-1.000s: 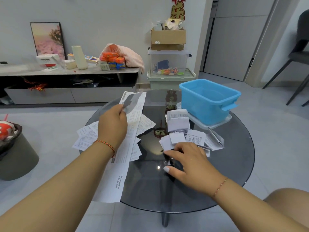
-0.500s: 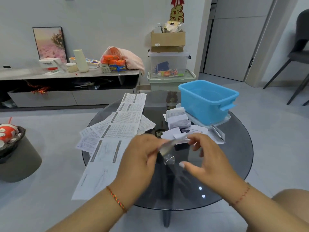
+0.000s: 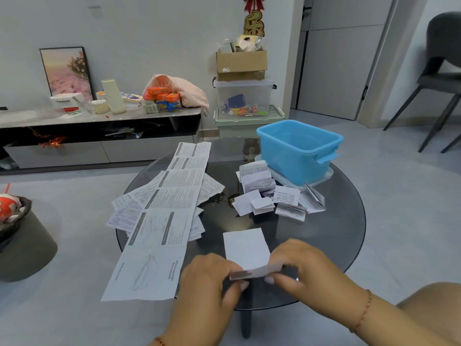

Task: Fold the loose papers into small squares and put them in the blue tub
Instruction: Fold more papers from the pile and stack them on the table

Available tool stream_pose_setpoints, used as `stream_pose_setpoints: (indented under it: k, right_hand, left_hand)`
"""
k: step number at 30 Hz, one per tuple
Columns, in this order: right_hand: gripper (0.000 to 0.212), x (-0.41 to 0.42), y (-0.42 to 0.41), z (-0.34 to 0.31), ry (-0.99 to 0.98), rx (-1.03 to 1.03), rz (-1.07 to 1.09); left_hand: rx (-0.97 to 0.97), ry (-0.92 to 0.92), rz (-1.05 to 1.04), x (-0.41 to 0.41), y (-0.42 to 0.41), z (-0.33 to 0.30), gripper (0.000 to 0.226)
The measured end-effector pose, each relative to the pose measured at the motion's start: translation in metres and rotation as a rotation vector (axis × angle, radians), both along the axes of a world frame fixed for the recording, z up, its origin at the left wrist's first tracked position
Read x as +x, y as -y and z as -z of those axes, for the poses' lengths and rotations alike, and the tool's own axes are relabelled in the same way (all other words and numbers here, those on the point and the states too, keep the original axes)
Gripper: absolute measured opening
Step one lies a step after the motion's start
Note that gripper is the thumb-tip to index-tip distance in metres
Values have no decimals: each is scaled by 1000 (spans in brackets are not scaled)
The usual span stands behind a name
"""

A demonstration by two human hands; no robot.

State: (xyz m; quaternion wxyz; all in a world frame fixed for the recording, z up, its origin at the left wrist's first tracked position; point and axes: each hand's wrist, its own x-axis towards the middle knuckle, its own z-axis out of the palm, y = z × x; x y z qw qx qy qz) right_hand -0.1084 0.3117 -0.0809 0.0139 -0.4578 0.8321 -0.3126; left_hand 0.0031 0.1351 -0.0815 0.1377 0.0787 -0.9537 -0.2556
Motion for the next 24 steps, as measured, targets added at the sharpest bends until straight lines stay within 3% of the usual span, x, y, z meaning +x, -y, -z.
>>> stream_pose_setpoints:
  k: [6,17,21,24]
  right_hand:
    - [29,-4,8,4,29,6,176]
    - [28,2,19,2,28,112,363]
    - [31,3,19,0,33,111,399]
    - [32,6,20,-1,17,89,383]
  left_hand:
    - [14,-53,-193,-1,-7,7,18]
    - [2,-84,-341,-9,-11,13,25]
    - [13,-187,-282,-10,-8,19,50]
    - [-141,-228,-112,-14,-5,22,38]
